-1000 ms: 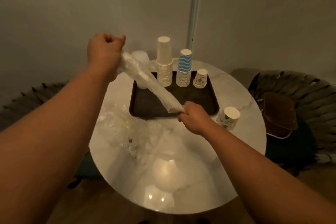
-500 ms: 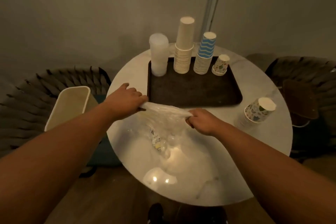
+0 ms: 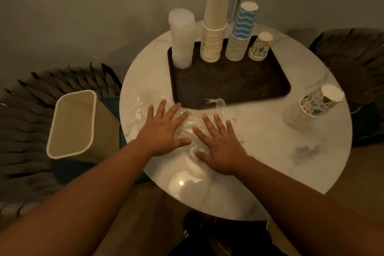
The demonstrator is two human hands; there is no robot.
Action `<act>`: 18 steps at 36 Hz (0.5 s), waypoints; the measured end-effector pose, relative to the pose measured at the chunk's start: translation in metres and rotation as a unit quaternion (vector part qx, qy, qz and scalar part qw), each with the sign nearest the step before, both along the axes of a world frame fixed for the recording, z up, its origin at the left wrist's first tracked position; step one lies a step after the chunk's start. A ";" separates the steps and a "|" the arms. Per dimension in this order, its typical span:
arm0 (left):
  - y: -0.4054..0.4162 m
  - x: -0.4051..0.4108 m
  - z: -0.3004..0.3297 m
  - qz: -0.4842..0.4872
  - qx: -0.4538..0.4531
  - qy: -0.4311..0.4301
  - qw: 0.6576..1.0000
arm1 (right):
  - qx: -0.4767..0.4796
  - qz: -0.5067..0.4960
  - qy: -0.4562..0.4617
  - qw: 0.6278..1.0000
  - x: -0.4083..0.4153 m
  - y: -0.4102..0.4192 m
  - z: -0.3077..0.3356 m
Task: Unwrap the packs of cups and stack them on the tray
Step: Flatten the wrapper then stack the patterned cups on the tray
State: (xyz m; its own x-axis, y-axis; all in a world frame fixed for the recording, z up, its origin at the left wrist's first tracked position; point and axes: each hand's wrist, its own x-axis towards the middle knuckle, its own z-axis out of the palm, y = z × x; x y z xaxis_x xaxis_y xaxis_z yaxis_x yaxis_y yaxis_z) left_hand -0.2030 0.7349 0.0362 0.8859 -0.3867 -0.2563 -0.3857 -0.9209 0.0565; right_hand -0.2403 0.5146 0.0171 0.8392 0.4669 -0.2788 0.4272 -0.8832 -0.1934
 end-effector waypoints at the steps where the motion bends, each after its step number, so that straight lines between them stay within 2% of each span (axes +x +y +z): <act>1: 0.001 -0.002 -0.009 0.005 0.011 0.019 1.000 | -0.002 -0.020 0.009 1.000 0.000 0.002 -0.005; 4: 0.008 0.004 -0.027 0.042 0.023 0.062 0.997 | -0.011 -0.059 0.037 0.997 0.002 0.007 -0.015; 13: 0.016 0.007 -0.054 0.025 0.043 0.070 0.996 | -0.041 -0.050 0.071 0.995 -0.002 -0.004 -0.034; 15: 0.018 0.008 -0.058 0.023 0.041 0.065 0.997 | -0.025 -0.060 0.033 0.997 -0.003 -0.004 -0.029; 18: 0.018 0.009 -0.059 0.020 0.035 0.066 0.997 | 0.055 -0.072 -0.127 0.988 -0.004 0.003 -0.016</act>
